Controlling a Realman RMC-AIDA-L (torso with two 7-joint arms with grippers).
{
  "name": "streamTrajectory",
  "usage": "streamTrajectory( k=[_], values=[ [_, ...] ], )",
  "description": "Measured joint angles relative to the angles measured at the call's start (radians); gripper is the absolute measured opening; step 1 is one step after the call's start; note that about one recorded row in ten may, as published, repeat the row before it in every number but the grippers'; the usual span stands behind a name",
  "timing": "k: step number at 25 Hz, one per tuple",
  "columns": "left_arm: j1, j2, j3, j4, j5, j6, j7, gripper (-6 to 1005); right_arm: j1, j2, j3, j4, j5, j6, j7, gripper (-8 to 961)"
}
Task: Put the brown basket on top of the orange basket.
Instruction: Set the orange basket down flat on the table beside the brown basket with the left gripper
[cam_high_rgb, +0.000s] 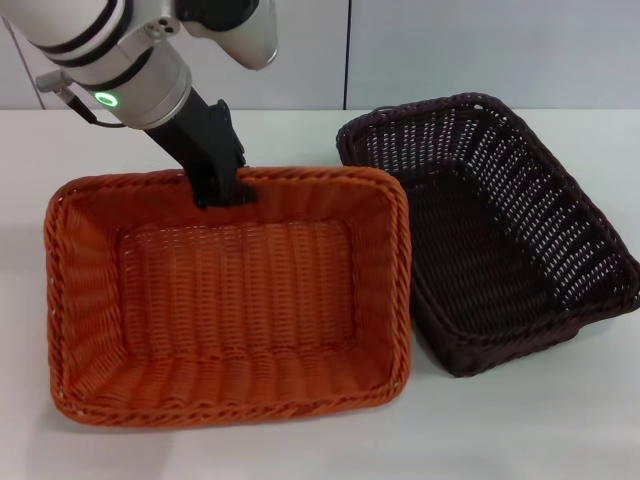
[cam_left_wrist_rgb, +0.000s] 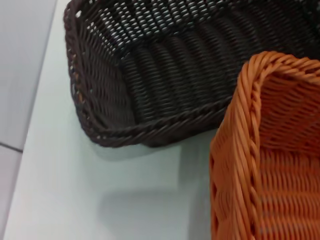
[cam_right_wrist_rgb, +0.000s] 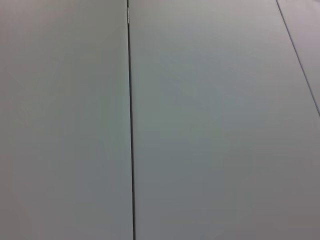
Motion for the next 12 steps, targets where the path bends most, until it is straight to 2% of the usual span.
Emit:
streamTrajectory(
  k=[5,12],
  values=[
    [0.002,-0.001,0.021,0.022,0.021,0.034,-0.035,167,-0.003,0.0,-0.009,-0.002,0.0,-0.003,0.0,637],
    [0.026,-0.001,0.131,0.026,0.039,0.106,-0.067,170,-0.004,0.0,-0.014,-0.001,0.0,-0.013,0.0,637]
  ],
)
